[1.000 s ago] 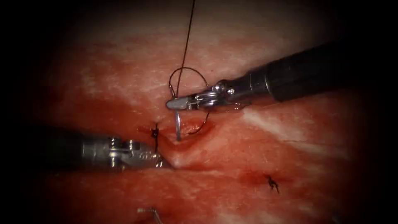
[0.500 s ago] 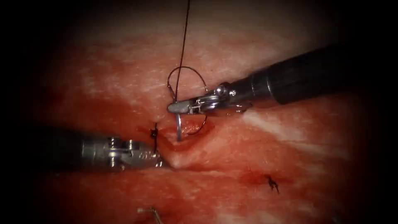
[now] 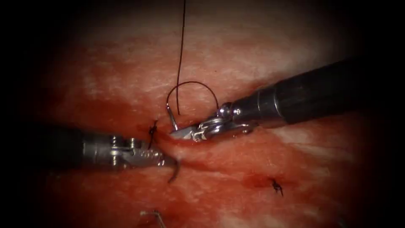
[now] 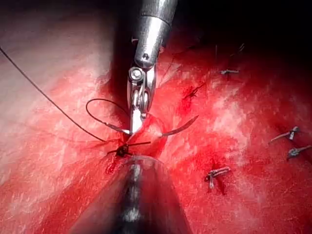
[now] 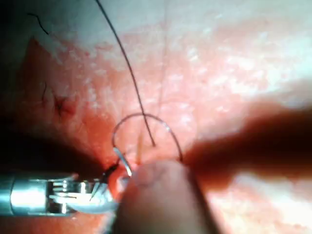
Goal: Wound Closure
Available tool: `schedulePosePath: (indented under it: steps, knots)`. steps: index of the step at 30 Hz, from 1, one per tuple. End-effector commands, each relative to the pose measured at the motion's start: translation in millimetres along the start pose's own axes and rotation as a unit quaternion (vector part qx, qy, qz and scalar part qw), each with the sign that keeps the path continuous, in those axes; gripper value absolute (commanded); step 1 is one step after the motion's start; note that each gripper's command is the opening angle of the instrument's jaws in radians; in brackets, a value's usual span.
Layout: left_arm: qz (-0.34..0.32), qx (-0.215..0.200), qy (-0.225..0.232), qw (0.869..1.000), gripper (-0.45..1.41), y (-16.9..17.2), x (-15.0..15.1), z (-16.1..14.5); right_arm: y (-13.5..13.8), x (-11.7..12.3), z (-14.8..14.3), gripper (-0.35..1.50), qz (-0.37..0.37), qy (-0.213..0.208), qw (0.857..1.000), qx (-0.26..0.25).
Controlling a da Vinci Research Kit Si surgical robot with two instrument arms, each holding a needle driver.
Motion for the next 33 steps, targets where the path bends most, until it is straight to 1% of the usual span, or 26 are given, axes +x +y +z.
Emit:
schedulePosePath:
  steps: [1, 7, 9, 10, 11, 12, 14, 15, 16, 17, 19, 21, 23, 24, 25, 27, 29, 33]
  knots:
    - [-0.001, -0.002, -0.001, 1.0, -0.45, 0.3, -0.2, 0.8, 0.6, -0.2, 0.7, -0.35, -0.001, 0.001, 1.0, -0.003]
    - [-0.001, -0.002, -0.001, 1.0, -0.45, 0.3, -0.2, 0.7, 0.3, -0.3, 0.7, -0.35, 0.0, 0.001, 1.0, -0.005]
    - [-0.001, -0.002, -0.001, 1.0, -0.45, 0.4, -0.2, 0.7, -0.1, 0.2, 0.5, -0.35, -0.001, 0.014, 1.0, 0.008]
    - [-0.001, -0.002, -0.001, 1.0, -0.45, 0.4, -0.2, 0.6, -0.4, 0.5, 0.3, -0.35, -0.017, 0.026, 0.999, 0.015]
    - [-0.001, -0.001, -0.001, 1.0, -0.45, 0.4, -0.1, 0.5, -0.8, 1.1, -0.2, 0.32, -0.049, 0.039, 0.997, 0.04]
    - [-0.001, -0.001, -0.001, 1.0, -0.45, 0.4, -0.1, 0.4, -1.0, 1.4, -0.4, 0.54, -0.063, 0.045, 0.996, 0.046]
    - [-0.002, -0.001, -0.002, 1.0, -0.45, 0.5, 0.0, 0.1, -1.3, 2.1, -1.0, 0.81, -0.109, 0.065, 0.991, 0.048]
    - [-0.003, 0.002, 0.0, 1.0, -0.43, 0.7, 0.2, -0.2, -1.3, 2.7, -1.5, 1.01, -0.17, 0.08, 0.981, 0.041]
    - [-0.004, 0.003, 0.004, 1.0, -0.4, 0.9, 0.4, -0.4, -1.3, 3.1, -1.7, 1.08, -0.199, 0.084, 0.976, 0.037]
    - [-0.005, 0.004, 0.006, 1.0, -0.37, 1.0, 0.5, -0.6, -1.2, 3.4, -1.9, 1.13, -0.221, 0.088, 0.971, 0.035]
    - [-0.006, 0.005, 0.013, 1.0, -0.3, 1.3, 0.8, -0.9, -1.0, 4.2, -2.3, 1.22, -0.277, 0.097, 0.956, 0.027]
    - [-0.005, 0.007, 0.018, 1.0, -0.25, 1.6, 1.0, -1.2, -0.8, 4.8, -2.8, 1.22, -0.328, 0.11, 0.938, 0.016]
    - [0.0, 0.008, 0.022, 1.0, -0.2, 1.8, 1.0, -1.4, -0.7, 5.3, -3.2, 1.25, -0.378, 0.127, 0.917, 0.002]
    - [0.006, 0.01, 0.026, 1.0, -0.16, 2.0, 1.0, -1.6, -0.6, 5.6, -3.6, 1.25, -0.413, 0.136, 0.901, -0.012]
    - [0.006, 0.01, 0.027, 1.0, -0.16, 2.1, 0.9, -1.8, -0.6, 5.6, -3.7, 1.25, -0.43, 0.137, 0.892, -0.022]
    - [0.012, 0.018, 0.038, 0.999, -0.16, 2.3, 0.6, -2.3, -0.7, 5.1, -3.9, 1.28, -0.496, 0.129, 0.856, -0.064]
    - [0.019, 0.027, 0.049, 0.998, -0.16, 2.5, 0.4, -2.7, -1.2, 4.6, -4.3, 1.3, -0.514, 0.127, 0.845, -0.069]
    - [0.037, 0.043, 0.08, 0.995, -0.15, 2.9, 0.6, -3.3, -2.2, 4.1, -5.4, 1.3, -0.528, 0.123, 0.837, -0.069]
